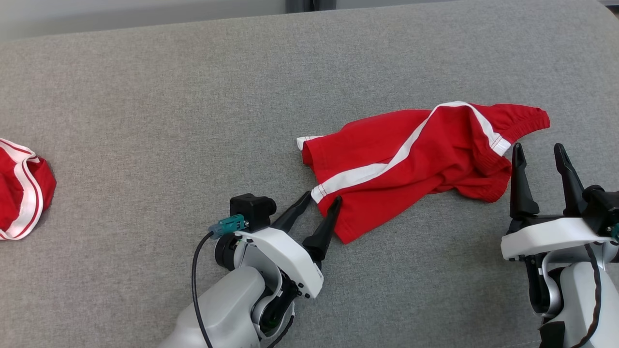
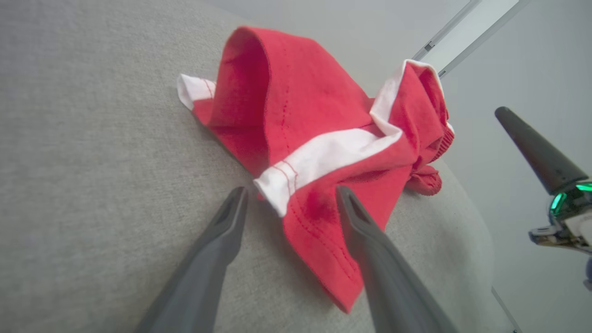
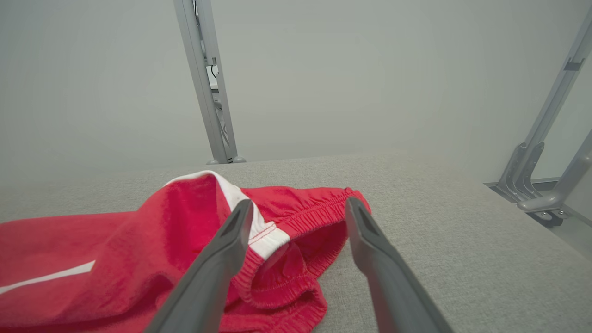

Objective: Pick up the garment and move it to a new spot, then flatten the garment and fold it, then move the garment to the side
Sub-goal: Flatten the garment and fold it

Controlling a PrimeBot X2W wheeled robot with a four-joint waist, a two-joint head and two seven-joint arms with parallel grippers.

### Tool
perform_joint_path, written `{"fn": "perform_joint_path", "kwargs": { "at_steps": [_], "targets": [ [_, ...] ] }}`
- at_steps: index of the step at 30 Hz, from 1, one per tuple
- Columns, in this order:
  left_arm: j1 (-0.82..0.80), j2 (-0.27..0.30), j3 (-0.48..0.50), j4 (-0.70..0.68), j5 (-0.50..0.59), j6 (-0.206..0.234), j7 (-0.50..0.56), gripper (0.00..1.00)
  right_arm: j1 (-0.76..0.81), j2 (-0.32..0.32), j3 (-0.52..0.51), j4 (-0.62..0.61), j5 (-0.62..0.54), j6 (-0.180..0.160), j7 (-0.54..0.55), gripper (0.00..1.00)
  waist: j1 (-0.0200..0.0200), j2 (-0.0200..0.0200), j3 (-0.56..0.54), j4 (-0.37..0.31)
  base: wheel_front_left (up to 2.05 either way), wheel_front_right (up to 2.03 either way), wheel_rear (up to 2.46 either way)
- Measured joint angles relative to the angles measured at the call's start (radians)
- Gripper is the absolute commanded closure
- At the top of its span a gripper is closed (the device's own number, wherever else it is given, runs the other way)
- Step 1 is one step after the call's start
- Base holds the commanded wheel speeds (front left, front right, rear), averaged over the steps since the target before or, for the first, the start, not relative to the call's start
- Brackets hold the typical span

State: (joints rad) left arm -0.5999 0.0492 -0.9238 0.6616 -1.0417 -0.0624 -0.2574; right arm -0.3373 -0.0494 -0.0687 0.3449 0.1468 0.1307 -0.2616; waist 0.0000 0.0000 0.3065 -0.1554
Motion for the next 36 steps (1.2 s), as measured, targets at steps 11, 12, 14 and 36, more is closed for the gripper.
{"fn": "perform_joint_path", "kwargs": {
  "at_steps": [11,12,14,36],
  "targets": [
    [-0.018,-0.001,0.007,-0.012,-0.020,-0.006,-0.007,1.00,0.000,0.001,-0.003,0.012,-0.006,0.000,0.000,0.00,0.0000,0.0000,-0.003,0.014,0.00,0.00,0.00],
    [-0.018,-0.001,0.014,-0.017,-0.014,-0.006,-0.007,1.00,0.000,0.001,-0.004,0.015,-0.007,0.000,0.000,0.00,0.0000,0.0000,-0.005,0.016,0.00,0.00,0.00],
    [-0.014,-0.002,0.031,-0.029,-0.004,-0.006,-0.007,1.00,0.000,0.001,-0.007,0.021,-0.009,0.000,0.000,0.00,0.0000,0.0000,-0.009,0.019,0.00,0.00,0.00],
    [0.052,-0.002,0.103,-0.095,0.091,0.002,-0.007,1.00,-0.109,-0.036,0.153,0.274,0.384,0.000,0.000,0.00,0.0000,0.0000,-0.034,0.076,0.00,0.00,0.00]
  ]
}}
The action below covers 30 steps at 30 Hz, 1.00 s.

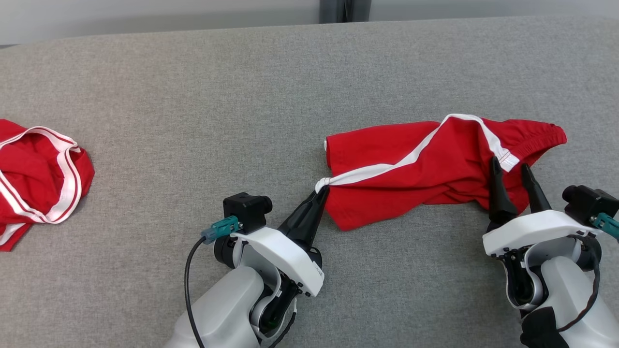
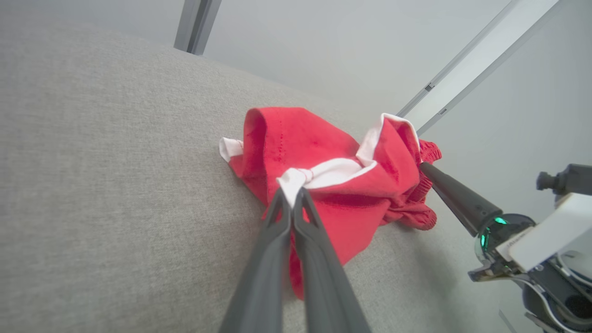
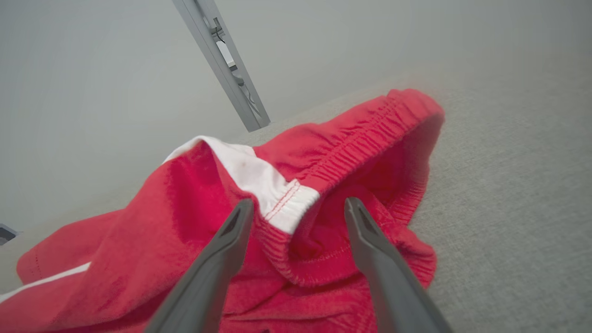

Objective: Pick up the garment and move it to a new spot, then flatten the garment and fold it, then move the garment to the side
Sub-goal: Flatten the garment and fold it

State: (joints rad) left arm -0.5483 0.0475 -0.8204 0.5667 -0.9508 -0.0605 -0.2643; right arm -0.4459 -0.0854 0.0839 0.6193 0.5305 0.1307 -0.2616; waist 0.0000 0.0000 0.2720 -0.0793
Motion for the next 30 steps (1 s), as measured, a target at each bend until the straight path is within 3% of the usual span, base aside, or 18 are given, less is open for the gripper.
{"fn": "perform_joint_path", "kwargs": {
  "at_steps": [3,4,6,7,8,22,30],
  "targets": [
    [0.005,0.000,0.004,-0.002,0.001,0.000,0.000,1.00,-0.001,-0.011,0.022,0.004,0.034,0.000,0.000,0.08,0.0000,0.0000,-0.002,0.001,0.00,0.00,0.00],
    [0.007,0.000,0.005,-0.002,0.002,0.000,0.000,1.00,-0.002,-0.013,0.026,0.002,0.042,0.000,0.000,0.17,0.0000,0.0000,-0.002,0.001,0.00,0.00,0.00],
    [0.007,0.000,0.007,-0.003,0.005,0.000,0.000,1.00,-0.005,-0.020,0.031,-0.002,0.057,0.000,0.000,0.60,0.0000,0.0000,-0.002,0.001,0.00,0.00,0.00],
    [0.007,0.000,0.008,-0.004,0.005,0.000,0.000,1.00,-0.006,-0.023,0.035,-0.004,0.062,0.000,0.000,0.94,0.0000,0.0000,-0.002,0.002,0.00,0.00,0.00],
    [0.007,0.000,0.009,-0.005,0.006,0.000,0.000,1.00,-0.006,-0.025,0.038,-0.007,0.072,0.000,0.000,1.00,0.0000,0.0000,-0.002,0.002,0.00,0.00,0.00],
    [0.024,0.000,0.075,-0.020,0.028,0.009,0.000,1.00,0.005,-0.044,0.114,-0.050,0.176,0.000,0.001,1.00,0.0000,0.0000,-0.022,-0.007,0.00,0.00,0.00],
    [0.072,0.000,0.219,-0.086,0.109,0.036,0.000,1.00,0.005,-0.127,0.198,-0.164,0.389,0.000,0.201,1.00,0.0000,0.0000,-0.074,-0.018,0.00,0.00,0.00]
  ]
}}
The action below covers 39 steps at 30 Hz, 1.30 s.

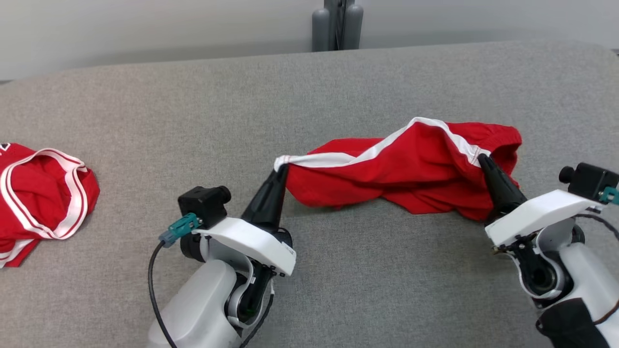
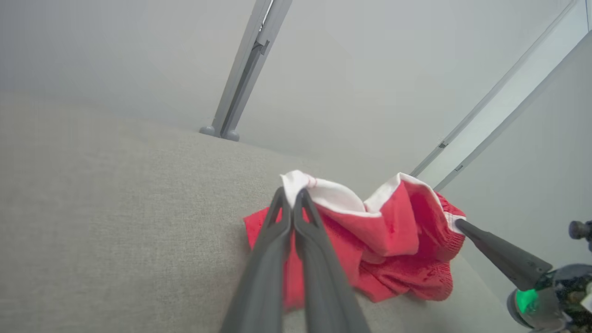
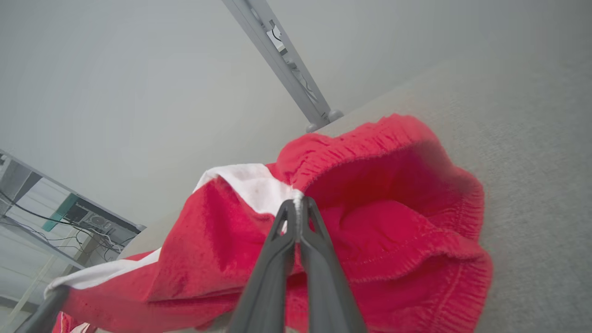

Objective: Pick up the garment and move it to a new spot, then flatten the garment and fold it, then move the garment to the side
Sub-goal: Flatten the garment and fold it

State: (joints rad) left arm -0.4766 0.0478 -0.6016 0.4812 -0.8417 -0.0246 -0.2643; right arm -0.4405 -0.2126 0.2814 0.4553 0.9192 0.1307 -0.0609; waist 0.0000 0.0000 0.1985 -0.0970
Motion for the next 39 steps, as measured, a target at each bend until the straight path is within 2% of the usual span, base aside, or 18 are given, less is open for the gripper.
{"fn": "perform_joint_path", "kwargs": {
  "at_steps": [5,14,19,24,29,39],
  "targets": [
    [0.034,0.000,0.080,-0.054,0.080,0.010,0.000,1.00,-0.002,-0.058,0.005,-0.099,0.120,0.000,0.126,1.00,0.0000,0.0000,-0.042,-0.004,0.00,0.00,0.00],
    [0.079,0.000,0.209,-0.164,0.187,0.041,0.000,1.00,-0.033,-0.102,-0.045,-0.245,0.369,0.000,0.321,1.00,0.0000,0.0001,-0.108,0.003,0.00,0.00,0.00],
    [0.097,0.000,0.286,-0.212,0.210,0.062,0.000,1.00,-0.073,-0.100,-0.100,-0.248,0.503,0.000,0.408,1.00,0.0000,0.0000,-0.137,0.011,0.00,0.00,0.00],
    [0.098,0.001,0.365,-0.251,0.227,0.080,0.000,1.00,-0.148,-0.071,-0.146,-0.185,0.608,0.000,0.470,1.00,0.0000,0.0000,-0.166,0.016,0.00,0.00,0.00],
    [0.077,0.000,0.387,-0.301,0.232,0.084,0.000,1.00,-0.237,-0.052,-0.161,-0.108,0.648,0.000,0.493,1.00,0.0000,0.0000,-0.190,0.024,0.00,0.00,0.00],
    [0.024,0.001,0.348,-0.321,0.232,0.087,0.000,1.00,-0.360,-0.020,-0.134,-0.012,0.598,0.000,0.470,1.00,0.0000,0.0000,-0.213,0.036,0.00,0.00,0.00]
  ]
}}
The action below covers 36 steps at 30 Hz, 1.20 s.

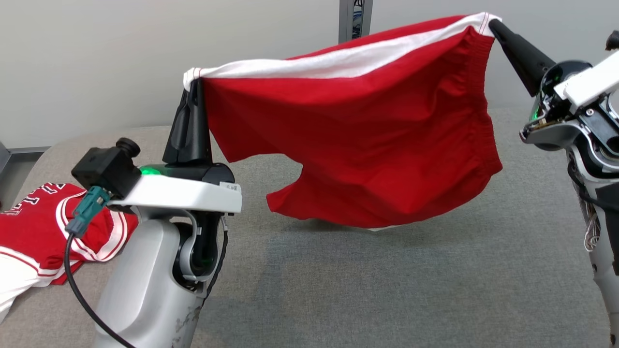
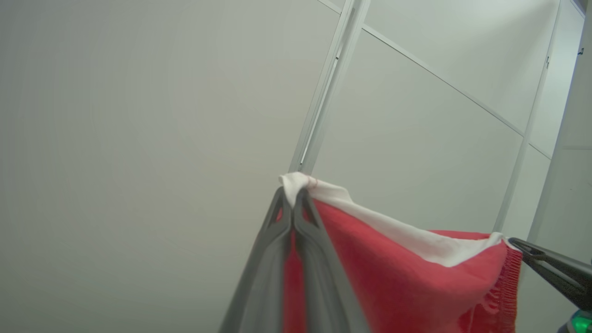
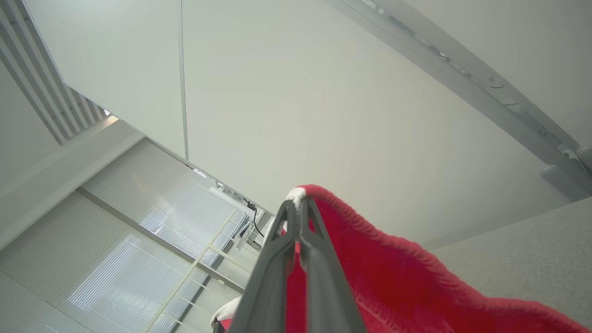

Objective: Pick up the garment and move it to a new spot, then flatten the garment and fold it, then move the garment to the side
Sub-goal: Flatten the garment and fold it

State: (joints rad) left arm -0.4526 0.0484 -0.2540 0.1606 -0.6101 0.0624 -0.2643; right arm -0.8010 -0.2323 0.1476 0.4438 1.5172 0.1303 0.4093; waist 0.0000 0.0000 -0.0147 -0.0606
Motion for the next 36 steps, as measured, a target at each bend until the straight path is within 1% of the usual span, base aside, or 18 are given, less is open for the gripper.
{"fn": "perform_joint_path", "kwargs": {
  "at_steps": [6,9,12,16,17,20,24,27,29,30,31,32,33,35,36],
  "targets": [
    [-0.063,0.000,-0.015,0.053,-0.005,-0.001,0.000,1.00,-0.080,0.025,0.021,0.066,-0.060,-0.001,-0.054,1.00,0.0000,0.0000,0.011,-0.006,0.00,0.00,0.00],
    [-0.117,-0.001,-0.027,0.116,-0.018,-0.009,0.000,1.00,-0.129,0.036,0.033,0.106,-0.096,-0.001,-0.087,1.00,0.0000,0.0000,0.026,-0.010,0.00,0.00,0.00],
    [-0.212,0.000,-0.042,0.204,-0.039,-0.023,0.000,1.00,-0.202,0.041,0.044,0.155,-0.136,-0.001,-0.125,1.00,0.0000,0.0000,0.051,-0.010,0.00,0.00,0.00],
    [-0.403,-0.001,-0.056,0.349,-0.043,-0.058,0.009,1.00,-0.339,0.055,0.082,0.221,-0.208,-0.001,-0.173,1.00,0.0000,0.0000,0.112,-0.011,0.00,0.00,0.00],
    [-0.526,0.011,-0.065,0.418,-0.029,-0.075,0.027,1.00,-0.428,0.065,0.105,0.254,-0.250,-0.001,-0.205,1.00,0.0000,0.0000,0.154,-0.012,0.00,0.00,0.00],
    [-0.716,0.029,-0.073,0.506,-0.005,-0.103,0.048,1.00,-0.563,0.072,0.127,0.307,-0.297,-0.001,-0.265,1.00,0.0000,0.0000,0.227,-0.014,0.00,0.00,0.00],
    [-0.931,0.031,-0.063,0.608,0.007,-0.121,0.038,1.00,-0.711,0.080,0.169,0.340,-0.357,-0.001,-0.388,1.00,0.0000,0.0000,0.330,-0.013,0.00,0.00,0.00],
    [-1.039,0.030,-0.045,0.666,0.014,-0.123,0.016,1.00,-0.775,0.075,0.222,0.334,-0.407,-0.001,-0.521,1.00,0.0001,0.0000,0.403,-0.006,0.00,0.00,0.00],
    [-1.099,0.026,-0.021,0.684,0.016,-0.121,0.007,1.00,-0.805,0.063,0.257,0.315,-0.430,-0.001,-0.616,1.00,0.0000,0.0000,0.447,0.002,0.00,0.00,0.00],
    [-1.125,0.024,-0.007,0.683,0.023,-0.115,0.003,1.00,-0.818,0.055,0.272,0.305,-0.439,-0.001,-0.642,1.00,0.0000,0.0000,0.469,0.007,0.00,0.00,0.00],
    [-1.141,0.023,0.015,0.661,0.034,-0.109,0.002,1.00,-0.827,0.045,0.289,0.288,-0.449,-0.001,-0.658,1.00,0.0000,0.0000,0.489,0.012,0.00,0.00,0.00],
    [-1.141,0.023,0.015,0.661,0.034,-0.109,0.002,1.00,-0.827,0.045,0.289,0.288,-0.449,-0.001,-0.658,1.00,0.0000,0.0000,0.489,0.012,0.00,0.00,0.00],
    [-1.151,0.019,0.060,0.598,0.067,-0.106,0.000,1.00,-0.835,0.029,0.303,0.261,-0.487,-0.001,-0.667,1.00,0.0000,0.0000,0.529,0.025,0.00,0.00,0.00],
    [-1.135,0.013,0.096,0.544,0.099,-0.109,0.000,1.00,-0.830,0.018,0.236,0.207,-0.548,-0.001,-0.668,1.00,0.0001,0.0000,0.568,0.037,0.00,0.00,0.00],
    [-1.135,0.013,0.096,0.544,0.099,-0.109,0.000,1.00,-0.830,0.018,0.236,0.207,-0.548,-0.001,-0.668,1.00,0.0001,0.0000,0.568,0.037,0.00,0.00,0.00]
  ]
}}
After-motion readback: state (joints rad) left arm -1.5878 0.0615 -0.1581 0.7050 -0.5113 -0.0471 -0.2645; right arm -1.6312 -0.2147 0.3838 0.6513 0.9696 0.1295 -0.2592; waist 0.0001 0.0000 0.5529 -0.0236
